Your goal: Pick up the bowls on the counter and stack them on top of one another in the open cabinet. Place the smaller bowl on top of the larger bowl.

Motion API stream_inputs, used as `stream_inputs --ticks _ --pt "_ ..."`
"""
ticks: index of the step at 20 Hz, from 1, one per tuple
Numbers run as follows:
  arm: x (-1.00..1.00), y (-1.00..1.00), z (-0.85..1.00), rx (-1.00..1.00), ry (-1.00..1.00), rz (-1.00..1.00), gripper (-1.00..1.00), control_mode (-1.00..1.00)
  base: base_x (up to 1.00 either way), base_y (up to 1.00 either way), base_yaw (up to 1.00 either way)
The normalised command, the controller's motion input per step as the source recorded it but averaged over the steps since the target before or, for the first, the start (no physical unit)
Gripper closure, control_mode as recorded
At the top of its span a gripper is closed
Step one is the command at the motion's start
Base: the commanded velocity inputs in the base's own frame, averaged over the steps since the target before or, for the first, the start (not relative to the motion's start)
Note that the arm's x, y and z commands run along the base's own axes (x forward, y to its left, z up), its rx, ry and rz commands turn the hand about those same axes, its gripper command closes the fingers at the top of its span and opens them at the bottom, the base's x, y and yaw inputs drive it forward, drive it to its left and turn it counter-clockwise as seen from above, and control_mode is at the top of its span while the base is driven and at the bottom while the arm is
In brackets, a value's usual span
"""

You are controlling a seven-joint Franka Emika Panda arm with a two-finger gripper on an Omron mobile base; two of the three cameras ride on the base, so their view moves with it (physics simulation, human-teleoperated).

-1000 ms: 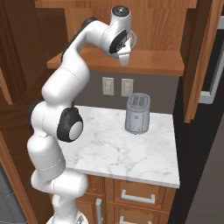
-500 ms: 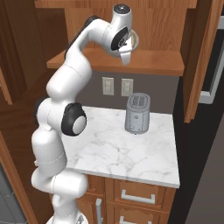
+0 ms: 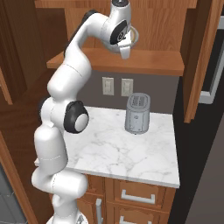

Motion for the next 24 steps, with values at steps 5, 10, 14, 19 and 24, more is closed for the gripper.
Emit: stream_inputs --ticks 5,10,14,19,24 --pt "-0.01 0.0 0.1 0.0 0.0 0.0 1.0 -1.0 0.0 0.0 0.0" --pt "-0.12 -0.13 0.0 -0.01 0.01 0.0 1.0 -1.0 0.0 0.0 0.0" --pt "-0.03 -0.05 0.0 -0.03 0.05 0.0 1.0 -1.0 0.0 0.0 0.0" --pt "0.0 0.0 0.0 -0.02 0.01 0.0 1.0 -1.0 0.0 0.0 0.0" --pt "-0.05 0.0 -0.3 -0.12 0.0 0.01 1.0 -1.0 0.0 0.0 0.0"
